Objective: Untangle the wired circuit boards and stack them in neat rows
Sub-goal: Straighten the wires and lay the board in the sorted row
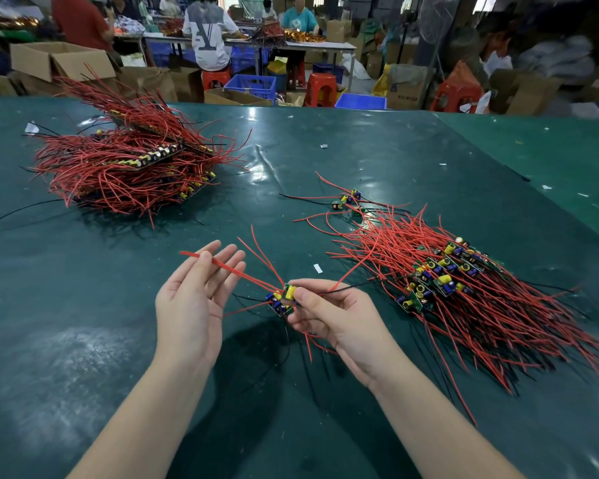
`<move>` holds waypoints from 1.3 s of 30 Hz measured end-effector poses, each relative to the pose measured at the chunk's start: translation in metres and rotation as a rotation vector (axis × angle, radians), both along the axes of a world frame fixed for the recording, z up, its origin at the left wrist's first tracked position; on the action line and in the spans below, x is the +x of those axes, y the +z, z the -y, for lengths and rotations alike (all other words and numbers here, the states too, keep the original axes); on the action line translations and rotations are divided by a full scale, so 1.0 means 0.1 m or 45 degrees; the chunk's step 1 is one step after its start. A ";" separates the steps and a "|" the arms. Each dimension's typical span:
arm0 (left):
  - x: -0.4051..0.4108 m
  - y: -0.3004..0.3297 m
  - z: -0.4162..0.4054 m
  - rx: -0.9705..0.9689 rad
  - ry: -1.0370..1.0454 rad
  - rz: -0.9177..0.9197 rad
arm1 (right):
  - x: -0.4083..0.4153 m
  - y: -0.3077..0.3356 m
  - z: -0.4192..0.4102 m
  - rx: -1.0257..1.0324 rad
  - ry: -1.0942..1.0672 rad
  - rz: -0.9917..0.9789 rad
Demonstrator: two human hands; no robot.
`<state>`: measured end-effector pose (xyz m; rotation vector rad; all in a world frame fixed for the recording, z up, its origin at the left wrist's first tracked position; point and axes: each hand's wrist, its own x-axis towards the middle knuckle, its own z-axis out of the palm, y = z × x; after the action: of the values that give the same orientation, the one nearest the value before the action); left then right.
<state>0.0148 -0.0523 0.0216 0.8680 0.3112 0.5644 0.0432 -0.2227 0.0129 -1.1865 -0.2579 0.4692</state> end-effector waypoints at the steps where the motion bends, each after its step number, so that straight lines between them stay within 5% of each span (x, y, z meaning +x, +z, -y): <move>1: 0.00 0.00 0.00 -0.016 -0.006 0.001 | 0.00 0.00 -0.01 0.006 -0.010 -0.006; 12: 0.01 -0.02 0.14 -0.035 -0.234 -0.053 | 0.04 0.01 0.03 0.072 -0.092 -0.069; 21: -0.05 -0.11 0.28 0.357 -0.627 -0.151 | 0.06 -0.03 0.03 0.087 -0.106 -0.052; 26: -0.06 -0.14 0.33 0.456 -0.616 -0.214 | 0.07 -0.05 0.02 0.067 -0.122 -0.036; 34: 0.04 -0.08 0.14 0.019 -0.420 -0.100 | 0.11 -0.04 0.07 0.044 -0.190 0.009; 39: 0.07 -0.05 0.01 -0.037 -0.219 -0.054 | 0.10 -0.03 0.07 -0.098 -0.175 0.182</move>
<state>0.0216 -0.0531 0.0169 0.8697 0.2796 0.3815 0.0533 -0.2296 0.0102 -1.3062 -0.2811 0.2765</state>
